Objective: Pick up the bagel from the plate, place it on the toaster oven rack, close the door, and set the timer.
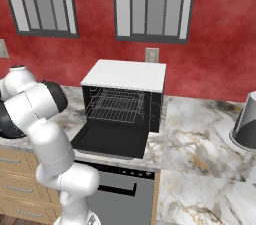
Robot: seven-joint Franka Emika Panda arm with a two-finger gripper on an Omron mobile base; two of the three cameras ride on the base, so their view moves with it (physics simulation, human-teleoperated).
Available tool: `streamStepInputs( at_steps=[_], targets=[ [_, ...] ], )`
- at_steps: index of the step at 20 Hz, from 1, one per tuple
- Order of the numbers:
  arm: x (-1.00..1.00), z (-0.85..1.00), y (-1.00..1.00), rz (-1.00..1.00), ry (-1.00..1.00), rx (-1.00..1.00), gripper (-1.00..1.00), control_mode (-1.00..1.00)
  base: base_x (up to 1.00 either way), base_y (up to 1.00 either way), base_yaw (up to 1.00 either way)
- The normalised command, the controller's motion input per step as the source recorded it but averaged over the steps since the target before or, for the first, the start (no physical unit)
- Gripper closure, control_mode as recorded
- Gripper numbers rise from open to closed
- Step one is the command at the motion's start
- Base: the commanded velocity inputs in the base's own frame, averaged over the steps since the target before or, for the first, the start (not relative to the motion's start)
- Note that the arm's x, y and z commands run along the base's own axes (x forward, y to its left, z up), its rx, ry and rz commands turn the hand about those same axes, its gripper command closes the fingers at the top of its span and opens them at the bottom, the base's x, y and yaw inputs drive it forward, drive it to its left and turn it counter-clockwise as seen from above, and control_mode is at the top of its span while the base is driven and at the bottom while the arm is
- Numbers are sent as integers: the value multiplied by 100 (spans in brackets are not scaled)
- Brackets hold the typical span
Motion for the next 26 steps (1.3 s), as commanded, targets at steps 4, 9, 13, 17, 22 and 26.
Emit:
streamStepInputs(
  at_steps=[4,9,13,17,22,26],
  targets=[
    [0,-20,11,-5,0,2,-100,-100,0,0,0],
    [0,-14,1,-5,0,2,-100,-100,0,0,0],
    [0,-8,3,-5,0,3,-100,-100,0,0,0],
    [0,-5,6,-4,0,6,-100,-100,0,0,0],
    [0,-8,3,-3,0,5,-100,-100,0,0,0],
    [0,-16,5,-3,0,3,-100,-100,0,0,0]
  ],
)
